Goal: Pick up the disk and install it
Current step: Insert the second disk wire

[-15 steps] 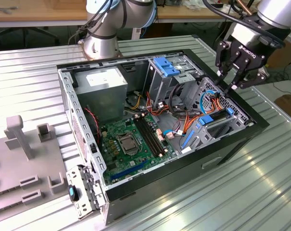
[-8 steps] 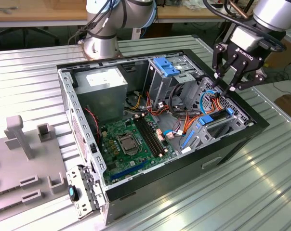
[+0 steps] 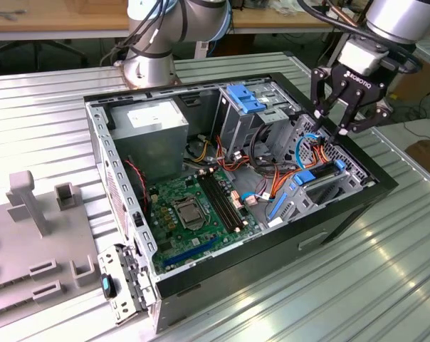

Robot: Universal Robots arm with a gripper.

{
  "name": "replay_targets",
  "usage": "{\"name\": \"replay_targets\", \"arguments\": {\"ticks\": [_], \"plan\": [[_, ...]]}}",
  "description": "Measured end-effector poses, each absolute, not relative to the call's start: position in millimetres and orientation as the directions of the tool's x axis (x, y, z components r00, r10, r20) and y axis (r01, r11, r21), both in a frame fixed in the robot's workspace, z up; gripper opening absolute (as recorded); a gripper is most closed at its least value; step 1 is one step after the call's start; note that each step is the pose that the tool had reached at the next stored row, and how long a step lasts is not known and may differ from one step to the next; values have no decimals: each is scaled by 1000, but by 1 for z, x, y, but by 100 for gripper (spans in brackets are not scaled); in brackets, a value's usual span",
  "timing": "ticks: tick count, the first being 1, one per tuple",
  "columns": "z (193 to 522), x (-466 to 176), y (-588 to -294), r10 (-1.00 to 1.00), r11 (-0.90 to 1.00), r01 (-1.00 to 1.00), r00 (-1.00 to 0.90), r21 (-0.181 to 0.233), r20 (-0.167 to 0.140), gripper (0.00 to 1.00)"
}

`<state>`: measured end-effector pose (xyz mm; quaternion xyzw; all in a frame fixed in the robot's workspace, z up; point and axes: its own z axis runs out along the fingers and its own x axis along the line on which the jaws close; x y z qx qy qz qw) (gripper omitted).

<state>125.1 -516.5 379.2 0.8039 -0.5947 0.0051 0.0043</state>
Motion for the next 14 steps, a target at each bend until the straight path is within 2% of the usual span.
{"name": "replay_targets", "arguments": {"ticks": [5,12,13,14], "plan": [[378,125,-513,-948,-315,-949,315,9,51,39],[376,125,-509,-946,-320,-947,320,9,52,39],[376,125,-509,-946,-321,-947,321,9,52,37],[375,125,-509,-946,-321,-947,321,9,52,31]]}}
